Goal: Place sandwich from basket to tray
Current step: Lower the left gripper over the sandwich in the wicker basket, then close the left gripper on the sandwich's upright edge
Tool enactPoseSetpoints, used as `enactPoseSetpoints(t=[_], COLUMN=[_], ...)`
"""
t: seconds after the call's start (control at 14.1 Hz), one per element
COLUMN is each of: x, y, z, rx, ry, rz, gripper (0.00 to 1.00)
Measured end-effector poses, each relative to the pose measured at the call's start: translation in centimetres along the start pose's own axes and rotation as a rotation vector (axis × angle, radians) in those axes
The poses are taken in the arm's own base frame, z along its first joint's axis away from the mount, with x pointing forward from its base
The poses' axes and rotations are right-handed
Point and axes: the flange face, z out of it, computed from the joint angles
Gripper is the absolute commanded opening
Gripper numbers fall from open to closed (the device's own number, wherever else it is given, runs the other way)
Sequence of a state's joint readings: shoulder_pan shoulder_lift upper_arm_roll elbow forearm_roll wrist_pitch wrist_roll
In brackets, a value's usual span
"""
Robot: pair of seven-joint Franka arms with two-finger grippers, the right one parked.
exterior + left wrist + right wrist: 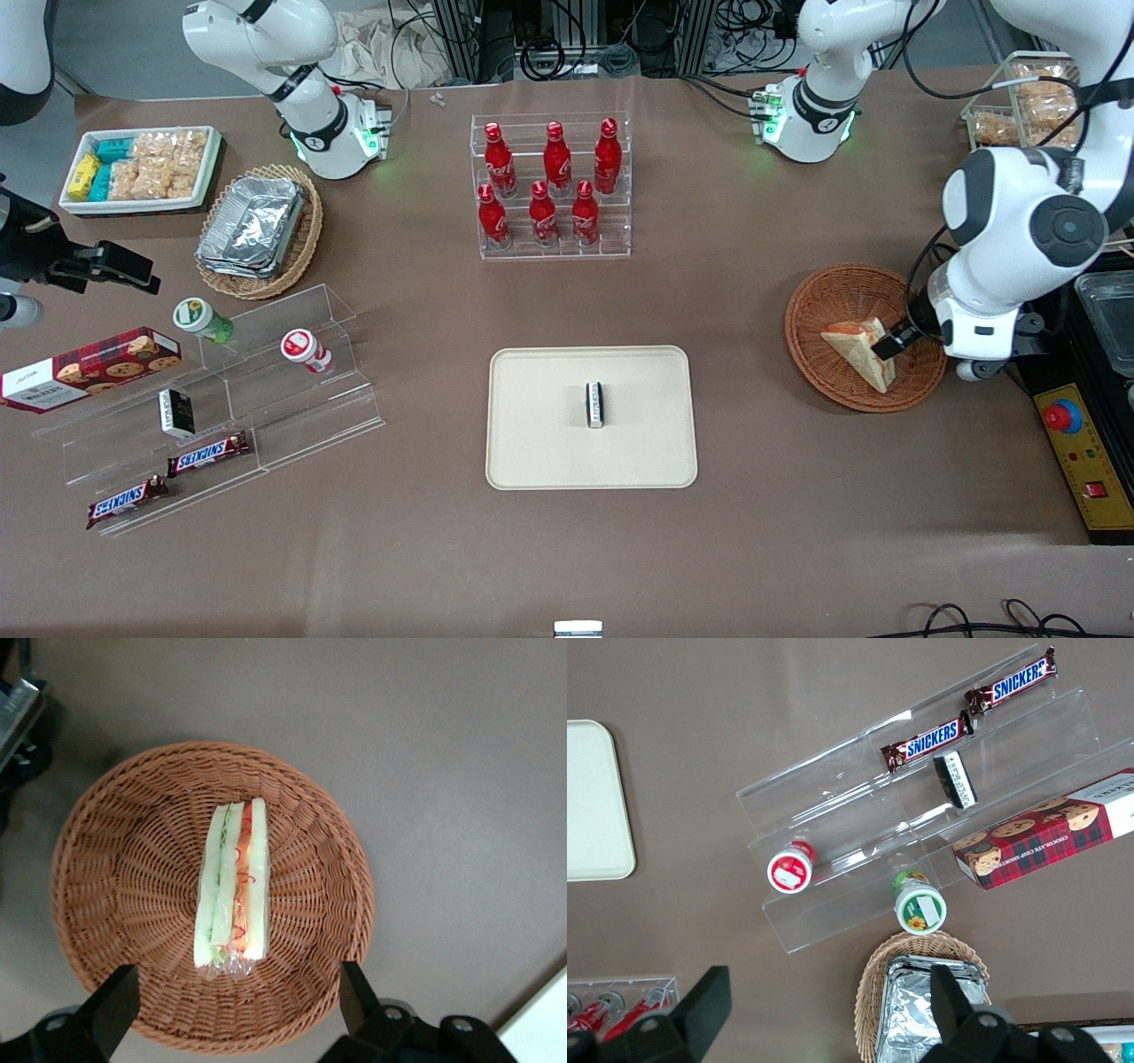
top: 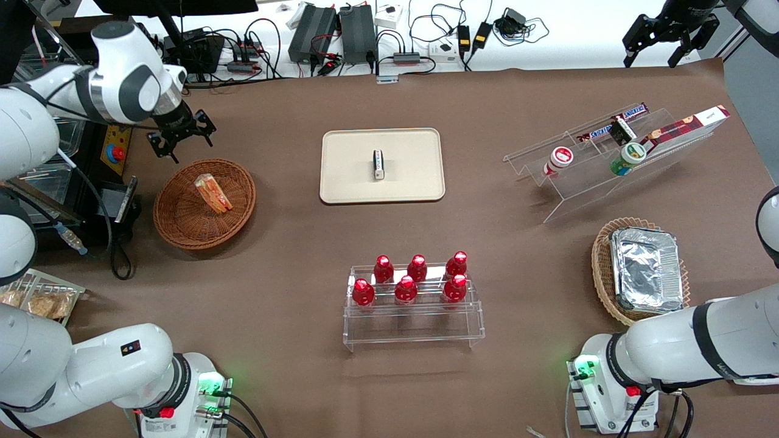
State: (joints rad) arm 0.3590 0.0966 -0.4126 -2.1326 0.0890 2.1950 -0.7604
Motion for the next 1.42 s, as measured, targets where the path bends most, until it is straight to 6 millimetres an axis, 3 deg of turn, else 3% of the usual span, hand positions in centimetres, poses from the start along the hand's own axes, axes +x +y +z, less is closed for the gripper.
enactPoseSetpoints(t=[0.21, 0.78, 1.2, 1.42], x=[-0.5, -0.8, -1.4, -1.5], y=[-0.9, -2.1, -4.3, -4.8], z=[1.9, 4.5, 8.4, 9.0], rx=[-0.008, -0.041, -0.057, -0.053], ry=[0.007, 0.031, 0.030, 0.021], rz=[-0.008, -0.024, -0.054, -0.062], gripper=[0.99, 1.00, 1.00, 1.00])
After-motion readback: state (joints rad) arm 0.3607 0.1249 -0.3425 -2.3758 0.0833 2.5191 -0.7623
